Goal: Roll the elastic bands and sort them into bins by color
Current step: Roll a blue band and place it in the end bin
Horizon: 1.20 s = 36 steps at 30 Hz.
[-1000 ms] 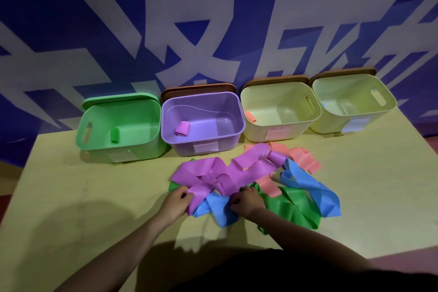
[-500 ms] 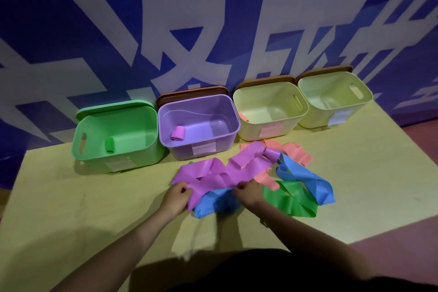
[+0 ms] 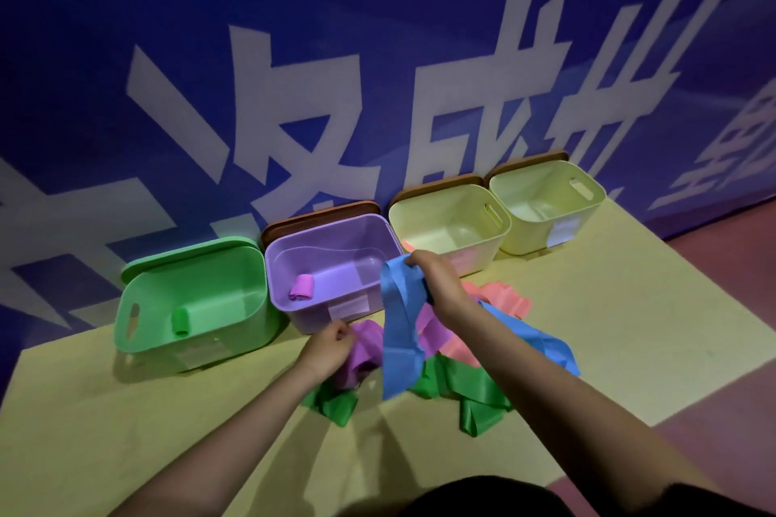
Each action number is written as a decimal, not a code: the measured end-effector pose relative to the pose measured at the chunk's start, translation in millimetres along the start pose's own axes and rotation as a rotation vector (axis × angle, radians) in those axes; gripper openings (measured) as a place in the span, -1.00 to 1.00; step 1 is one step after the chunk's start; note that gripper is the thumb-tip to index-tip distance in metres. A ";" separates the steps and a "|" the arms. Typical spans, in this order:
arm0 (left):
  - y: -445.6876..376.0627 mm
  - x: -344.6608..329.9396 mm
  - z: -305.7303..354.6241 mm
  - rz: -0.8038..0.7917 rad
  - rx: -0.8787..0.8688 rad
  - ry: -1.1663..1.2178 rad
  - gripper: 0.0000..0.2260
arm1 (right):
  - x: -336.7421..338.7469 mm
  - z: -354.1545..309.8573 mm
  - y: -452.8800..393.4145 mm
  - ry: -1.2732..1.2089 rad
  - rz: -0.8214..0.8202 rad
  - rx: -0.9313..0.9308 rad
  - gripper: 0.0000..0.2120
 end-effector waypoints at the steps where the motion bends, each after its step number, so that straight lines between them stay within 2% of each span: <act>1: -0.5 0.1 7.5 -0.026 -0.001 0.004 -0.87 | -2.1 -9.5 2.9 -0.037 -0.015 -0.013 -0.89; 3: -3.8 -0.3 22.6 -0.041 -0.030 0.005 -0.88 | -3.3 -25.6 4.2 -0.112 -0.074 -0.005 -0.82; 6: -8.5 -0.7 59.0 0.080 -0.133 0.019 -0.87 | 6.1 -47.2 4.8 -0.200 -0.118 0.042 -0.84; 8: -6.3 -4.7 98.9 0.180 -0.151 0.234 -0.81 | 19.0 -58.4 3.1 -0.208 -0.119 0.068 -0.88; 11: -6.8 -20.6 162.5 0.239 -0.161 0.607 -0.70 | 42.1 -69.5 -0.6 -0.171 -0.159 0.120 -0.88; 15: -12.7 -53.1 207.9 0.283 -0.147 0.794 -0.68 | 80.8 -78.9 -0.3 -0.059 -0.259 0.261 -0.88; 19: -11.2 -79.8 224.3 0.359 -0.157 0.818 -0.64 | 119.1 -86.0 -7.3 0.043 -0.317 0.301 -0.81; 23: -6.0 -103.1 233.4 0.347 -0.137 0.812 -0.60 | 141.4 -89.8 -16.1 0.123 -0.335 0.305 -0.85; 25: -2.7 -115.9 233.1 0.321 -0.132 0.822 -0.68 | 148.4 -93.1 -18.3 0.088 -0.357 0.298 -0.84; 29: 9.1 -136.3 236.5 0.243 -0.233 0.709 -0.88 | 157.8 -103.8 -16.5 -0.002 -0.438 0.249 -0.74; 31: 10.9 -141.8 238.9 0.210 -0.271 0.636 -0.87 | 162.5 -109.0 -16.6 -0.029 -0.471 0.243 -0.70; 36: 20.8 -144.4 237.8 0.356 -0.263 0.541 -0.88 | 168.5 -113.6 -22.2 -0.002 -0.454 0.243 -0.78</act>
Point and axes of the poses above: each hand's wrist, its own y-axis away from the middle knuckle, its own x-axis out of the back of the hand, z = x × y, the point moved 2 cm from there along -y, towards the middle knuckle, and after that the axes turned 10 degrees about -x, right-handed, at the moved point
